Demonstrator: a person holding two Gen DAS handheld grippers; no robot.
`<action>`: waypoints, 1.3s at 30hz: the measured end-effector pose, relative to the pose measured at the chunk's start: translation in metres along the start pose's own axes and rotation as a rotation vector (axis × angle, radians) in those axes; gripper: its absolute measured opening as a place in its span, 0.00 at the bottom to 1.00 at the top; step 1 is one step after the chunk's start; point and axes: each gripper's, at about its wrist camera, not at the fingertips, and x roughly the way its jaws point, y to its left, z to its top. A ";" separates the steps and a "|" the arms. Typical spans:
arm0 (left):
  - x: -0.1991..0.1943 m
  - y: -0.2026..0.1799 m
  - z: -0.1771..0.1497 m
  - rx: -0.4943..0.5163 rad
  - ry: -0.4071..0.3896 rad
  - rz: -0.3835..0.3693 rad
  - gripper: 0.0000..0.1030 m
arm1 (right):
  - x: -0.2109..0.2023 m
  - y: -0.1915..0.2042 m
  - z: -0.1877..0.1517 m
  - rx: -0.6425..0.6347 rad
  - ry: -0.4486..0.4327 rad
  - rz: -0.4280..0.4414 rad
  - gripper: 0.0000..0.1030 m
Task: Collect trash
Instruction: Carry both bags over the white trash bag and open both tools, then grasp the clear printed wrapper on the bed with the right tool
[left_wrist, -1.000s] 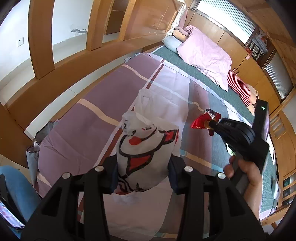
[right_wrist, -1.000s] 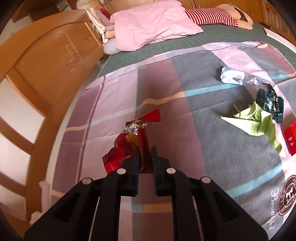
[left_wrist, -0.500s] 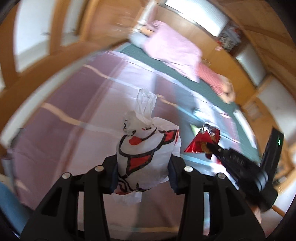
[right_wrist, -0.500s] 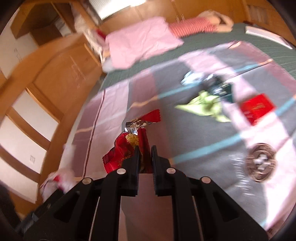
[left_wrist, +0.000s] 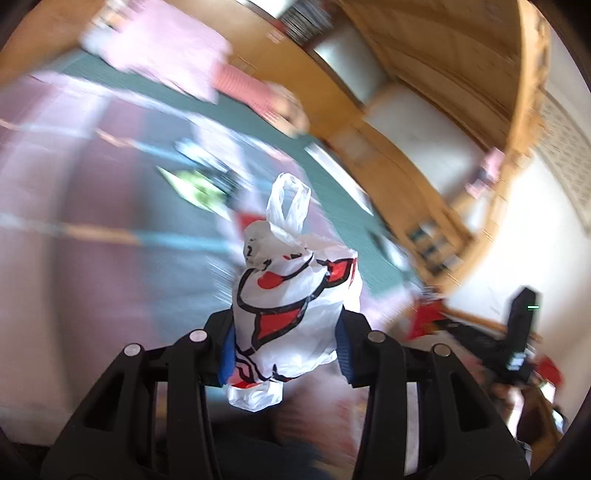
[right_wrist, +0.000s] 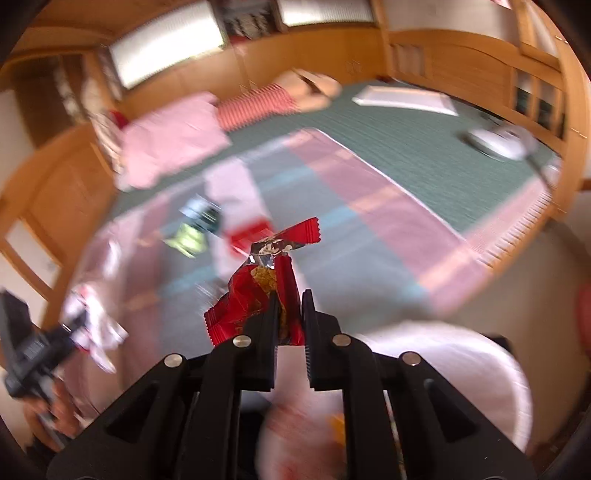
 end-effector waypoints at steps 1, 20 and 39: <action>0.009 -0.011 -0.007 0.009 0.037 -0.041 0.42 | -0.003 -0.012 -0.008 0.002 0.023 -0.030 0.12; 0.128 -0.133 -0.095 0.245 0.418 -0.181 0.92 | -0.056 -0.124 -0.020 0.248 -0.059 -0.206 0.61; -0.060 0.055 0.037 -0.008 -0.297 0.838 0.96 | 0.257 0.197 0.142 -0.103 0.013 0.146 0.77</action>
